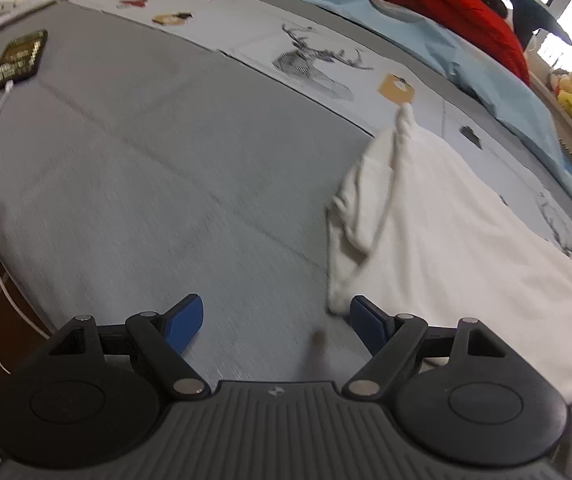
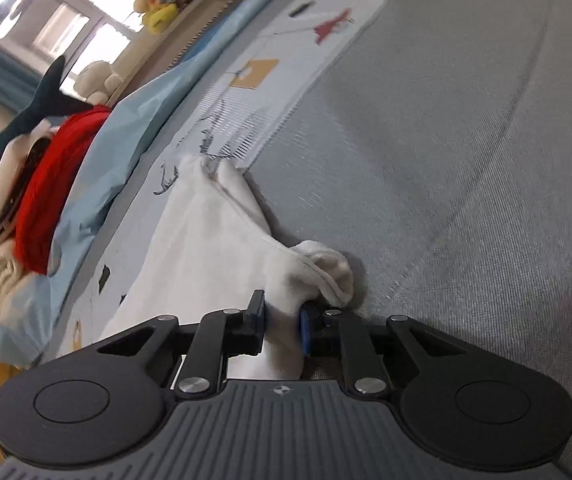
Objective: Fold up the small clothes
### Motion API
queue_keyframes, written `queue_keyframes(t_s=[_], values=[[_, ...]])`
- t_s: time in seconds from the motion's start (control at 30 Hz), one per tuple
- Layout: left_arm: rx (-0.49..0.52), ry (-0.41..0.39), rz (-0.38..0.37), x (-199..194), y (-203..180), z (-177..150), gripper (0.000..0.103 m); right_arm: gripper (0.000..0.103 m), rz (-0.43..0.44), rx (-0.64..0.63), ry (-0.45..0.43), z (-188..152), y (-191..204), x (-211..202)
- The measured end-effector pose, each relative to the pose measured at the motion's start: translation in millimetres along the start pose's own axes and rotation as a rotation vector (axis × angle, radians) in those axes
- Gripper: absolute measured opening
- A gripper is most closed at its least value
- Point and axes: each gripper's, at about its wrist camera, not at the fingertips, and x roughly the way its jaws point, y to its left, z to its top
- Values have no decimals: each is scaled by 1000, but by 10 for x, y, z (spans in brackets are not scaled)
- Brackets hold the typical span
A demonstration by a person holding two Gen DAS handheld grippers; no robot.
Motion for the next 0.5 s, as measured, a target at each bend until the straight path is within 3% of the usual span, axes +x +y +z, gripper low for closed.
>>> queue_keyframes(t_s=[0.23, 0.43, 0.5], values=[[64, -46, 156, 119, 87, 565, 85, 17, -58, -16, 1, -3, 48, 75], [116, 143, 138, 698, 79, 746, 85, 17, -144, -80, -10, -32, 234, 106], [149, 141, 146, 772, 63, 759, 85, 17, -186, -118, -6, -16, 346, 104]])
